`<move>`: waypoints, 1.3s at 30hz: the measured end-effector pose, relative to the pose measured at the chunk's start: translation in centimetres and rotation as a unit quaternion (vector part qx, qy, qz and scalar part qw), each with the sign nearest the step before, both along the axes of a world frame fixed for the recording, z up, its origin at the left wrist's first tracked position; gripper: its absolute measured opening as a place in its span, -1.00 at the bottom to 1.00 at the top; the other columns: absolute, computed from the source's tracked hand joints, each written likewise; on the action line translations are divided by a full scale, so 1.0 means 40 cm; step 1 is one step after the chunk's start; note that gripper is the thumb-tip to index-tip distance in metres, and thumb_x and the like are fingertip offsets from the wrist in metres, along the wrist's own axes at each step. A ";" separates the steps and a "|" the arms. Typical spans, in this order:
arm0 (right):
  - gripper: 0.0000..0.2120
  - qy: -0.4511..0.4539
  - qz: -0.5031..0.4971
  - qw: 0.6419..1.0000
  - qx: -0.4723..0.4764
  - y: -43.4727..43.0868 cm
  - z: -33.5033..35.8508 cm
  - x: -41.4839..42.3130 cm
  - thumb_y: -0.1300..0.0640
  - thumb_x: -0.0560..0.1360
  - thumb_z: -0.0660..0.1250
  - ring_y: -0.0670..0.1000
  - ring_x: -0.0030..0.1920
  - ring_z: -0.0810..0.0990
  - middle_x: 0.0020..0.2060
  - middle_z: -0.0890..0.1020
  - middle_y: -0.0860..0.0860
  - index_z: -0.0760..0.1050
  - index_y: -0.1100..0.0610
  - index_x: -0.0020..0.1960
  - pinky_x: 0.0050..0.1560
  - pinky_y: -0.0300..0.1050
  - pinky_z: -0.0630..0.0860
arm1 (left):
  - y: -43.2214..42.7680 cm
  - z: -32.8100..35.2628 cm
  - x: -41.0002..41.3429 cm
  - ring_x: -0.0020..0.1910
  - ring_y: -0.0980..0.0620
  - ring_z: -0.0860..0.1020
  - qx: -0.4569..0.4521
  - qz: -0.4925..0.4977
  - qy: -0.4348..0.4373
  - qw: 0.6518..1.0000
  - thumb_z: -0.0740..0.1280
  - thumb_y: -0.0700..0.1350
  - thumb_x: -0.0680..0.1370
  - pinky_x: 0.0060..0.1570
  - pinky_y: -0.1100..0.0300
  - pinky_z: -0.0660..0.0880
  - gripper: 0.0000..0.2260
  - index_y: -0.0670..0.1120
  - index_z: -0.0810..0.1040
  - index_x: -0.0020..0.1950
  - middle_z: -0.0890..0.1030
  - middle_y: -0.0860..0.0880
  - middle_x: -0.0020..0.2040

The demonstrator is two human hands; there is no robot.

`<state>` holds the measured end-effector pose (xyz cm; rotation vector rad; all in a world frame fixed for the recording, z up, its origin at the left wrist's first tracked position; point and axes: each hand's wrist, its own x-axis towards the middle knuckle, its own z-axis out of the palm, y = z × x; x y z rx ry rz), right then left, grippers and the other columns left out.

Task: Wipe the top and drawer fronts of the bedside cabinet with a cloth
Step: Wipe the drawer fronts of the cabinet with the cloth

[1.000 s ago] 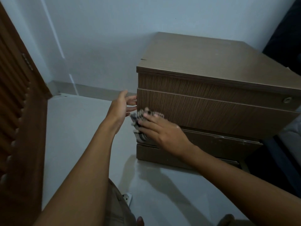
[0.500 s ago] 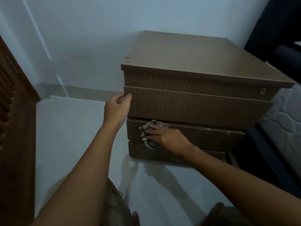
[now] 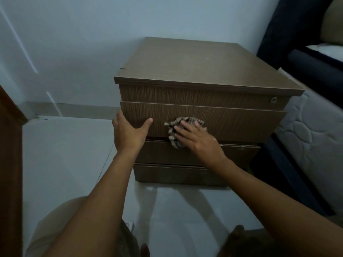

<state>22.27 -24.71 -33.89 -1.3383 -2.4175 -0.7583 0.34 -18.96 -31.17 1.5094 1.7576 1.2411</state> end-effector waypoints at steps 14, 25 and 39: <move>-0.47 0.513 -0.104 0.849 0.071 -0.188 -0.064 0.083 0.44 0.45 0.08 -0.04 0.47 0.26 0.40 0.39 0.01 0.41 0.17 0.37 0.47 0.00 0.20 | -0.015 0.015 0.041 0.46 -0.21 0.24 -0.010 0.014 -0.028 0.999 0.53 0.22 0.31 0.34 -0.14 0.31 0.04 -0.08 0.01 0.57 0.19 -0.17 0.48; -0.48 0.846 -0.250 0.431 0.191 -0.068 -0.046 0.152 0.24 0.63 0.02 0.05 0.45 0.27 0.49 0.25 0.05 0.05 -0.02 0.55 0.46 -0.05 0.18 | -0.016 0.019 0.033 0.43 -0.17 0.29 -0.004 0.013 -0.048 0.999 0.54 0.22 0.28 0.32 -0.07 0.34 0.00 -0.07 0.11 0.54 0.24 -0.15 0.46; -0.44 0.725 -0.202 0.624 0.212 0.058 -0.050 -0.083 0.35 0.58 0.03 0.01 0.54 -0.18 0.55 -0.03 0.03 0.02 0.13 0.54 0.52 0.11 -0.19 | -0.003 0.008 -0.005 0.23 -0.04 0.50 0.011 0.001 -0.087 0.996 0.31 0.38 0.36 0.25 -0.06 0.46 -0.35 0.03 0.47 0.31 0.51 -0.04 0.27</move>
